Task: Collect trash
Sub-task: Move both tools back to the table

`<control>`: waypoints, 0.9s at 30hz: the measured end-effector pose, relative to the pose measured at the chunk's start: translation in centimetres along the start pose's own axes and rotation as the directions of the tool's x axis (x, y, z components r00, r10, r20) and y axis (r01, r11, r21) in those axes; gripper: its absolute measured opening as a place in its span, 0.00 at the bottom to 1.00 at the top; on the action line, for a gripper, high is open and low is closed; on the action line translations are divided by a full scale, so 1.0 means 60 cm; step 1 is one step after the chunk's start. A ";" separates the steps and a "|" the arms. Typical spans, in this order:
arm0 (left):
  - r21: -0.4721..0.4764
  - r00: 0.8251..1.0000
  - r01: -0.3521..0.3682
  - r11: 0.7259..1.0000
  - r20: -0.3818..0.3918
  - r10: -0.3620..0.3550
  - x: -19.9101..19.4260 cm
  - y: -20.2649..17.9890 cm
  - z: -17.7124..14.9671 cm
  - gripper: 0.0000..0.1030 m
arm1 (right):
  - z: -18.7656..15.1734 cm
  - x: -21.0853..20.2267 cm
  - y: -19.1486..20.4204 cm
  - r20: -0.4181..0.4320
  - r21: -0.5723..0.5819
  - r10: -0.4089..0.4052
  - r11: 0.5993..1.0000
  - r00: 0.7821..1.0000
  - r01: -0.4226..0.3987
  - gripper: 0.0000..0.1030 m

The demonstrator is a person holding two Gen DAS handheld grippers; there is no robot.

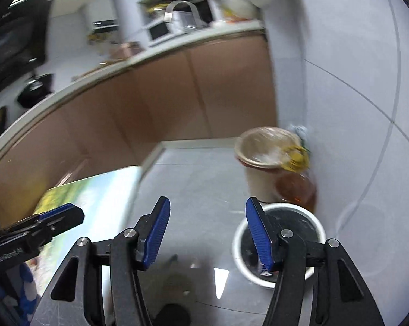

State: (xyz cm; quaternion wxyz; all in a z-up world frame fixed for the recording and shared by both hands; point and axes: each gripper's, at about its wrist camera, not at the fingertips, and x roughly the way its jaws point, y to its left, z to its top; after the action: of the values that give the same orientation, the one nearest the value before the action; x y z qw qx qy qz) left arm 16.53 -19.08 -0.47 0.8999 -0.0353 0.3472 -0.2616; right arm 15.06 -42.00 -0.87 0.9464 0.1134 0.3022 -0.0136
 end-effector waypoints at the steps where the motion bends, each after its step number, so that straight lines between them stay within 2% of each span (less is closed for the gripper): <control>1: 0.005 1.000 -0.022 1.000 0.019 0.022 -0.030 0.016 -0.008 0.44 | 0.001 -0.012 0.019 0.006 -0.018 0.021 1.000 1.000 -0.021 0.56; 6: 0.000 0.991 -0.114 0.993 0.073 0.114 -0.157 0.095 -0.056 0.44 | -0.008 -0.071 0.130 0.014 -0.100 0.135 0.986 0.991 -0.133 0.56; 10: -0.023 0.979 -0.185 0.982 0.081 0.187 -0.241 0.166 -0.102 0.44 | -0.021 -0.099 0.203 -0.011 -0.155 0.219 0.964 0.976 -0.218 0.56; 17: -0.094 0.947 -0.304 0.948 0.081 0.312 -0.362 0.284 -0.195 0.44 | -0.057 -0.115 0.318 -0.081 -0.229 0.322 0.915 0.943 -0.332 0.56; 23: -0.176 0.922 -0.364 0.915 0.071 0.380 -0.428 0.363 -0.260 0.44 | -0.092 -0.104 0.394 -0.167 -0.247 0.397 0.869 0.903 -0.428 0.56; 27: -0.228 0.915 -0.380 0.896 0.047 0.400 -0.439 0.408 -0.292 0.44 | -0.129 -0.070 0.444 -0.270 -0.247 0.439 0.829 0.857 -0.502 0.56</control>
State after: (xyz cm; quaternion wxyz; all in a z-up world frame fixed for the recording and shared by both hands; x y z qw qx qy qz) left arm -0.21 17.10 -3.76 0.9401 -0.0737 0.3311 -0.0350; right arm 9.73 -14.51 0.94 0.8902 0.0362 0.3575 0.2800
